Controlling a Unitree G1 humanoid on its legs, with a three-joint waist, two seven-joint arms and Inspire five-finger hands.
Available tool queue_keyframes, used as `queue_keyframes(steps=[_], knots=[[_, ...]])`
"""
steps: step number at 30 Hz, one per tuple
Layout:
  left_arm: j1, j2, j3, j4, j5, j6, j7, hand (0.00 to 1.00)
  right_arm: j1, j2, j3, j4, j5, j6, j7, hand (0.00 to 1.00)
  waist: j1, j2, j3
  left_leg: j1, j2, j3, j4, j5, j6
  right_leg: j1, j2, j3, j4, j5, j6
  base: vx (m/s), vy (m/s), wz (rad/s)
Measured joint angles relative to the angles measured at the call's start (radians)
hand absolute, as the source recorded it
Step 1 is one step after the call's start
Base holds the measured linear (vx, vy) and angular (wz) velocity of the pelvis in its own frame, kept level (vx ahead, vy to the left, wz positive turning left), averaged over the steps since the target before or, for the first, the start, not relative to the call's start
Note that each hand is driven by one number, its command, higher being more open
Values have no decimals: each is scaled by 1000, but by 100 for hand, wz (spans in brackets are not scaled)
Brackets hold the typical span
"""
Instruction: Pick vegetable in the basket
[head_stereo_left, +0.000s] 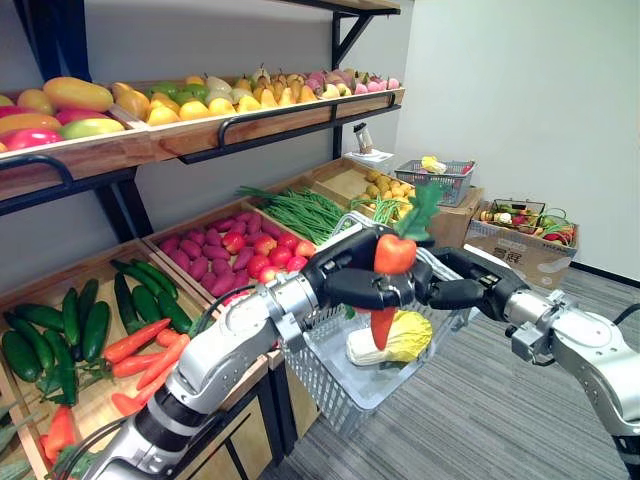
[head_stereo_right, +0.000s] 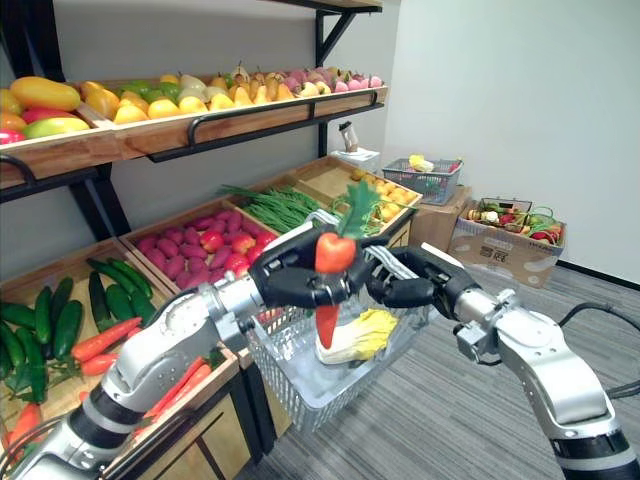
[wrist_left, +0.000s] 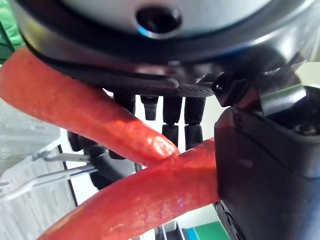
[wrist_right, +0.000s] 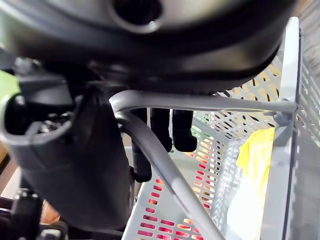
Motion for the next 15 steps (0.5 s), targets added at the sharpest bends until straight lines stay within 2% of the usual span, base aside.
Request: queue_keyframes(steps=[3,7,9,10,15], knots=[[29,-7,-21,42,16,-1,-11,0,-12,0,0,0,0,0,-8,0,-1,-1,1,4,0,1,0,0,0,3,0,0,0,-1,0,0,0,0],[58,-31,-41,69,57,-53,-24,0,-13,-11,6,5,0,0,-9,0,0,-16,5,5,1,1,-5,3,-4,3,0,-9,0,-6,0,0,0,0],[78,-40,-50,82,107,-85,-29,0,-13,-27,10,5,3,0,-9,0,0,-19,4,7,1,0,-11,5,-5,3,0,-12,0,-7,-1,0,0,0],[82,-42,-72,100,158,-133,-26,0,-13,-38,16,7,2,0,-9,0,0,-22,4,7,1,-1,-12,5,-6,2,0,-13,0,-5,-5,0,0,0],[95,-44,-84,136,288,-227,-18,0,-13,-50,35,10,3,0,-9,0,-3,-33,4,4,2,-8,-13,5,-6,2,1,-18,0,-5,-5,3,6,0]])
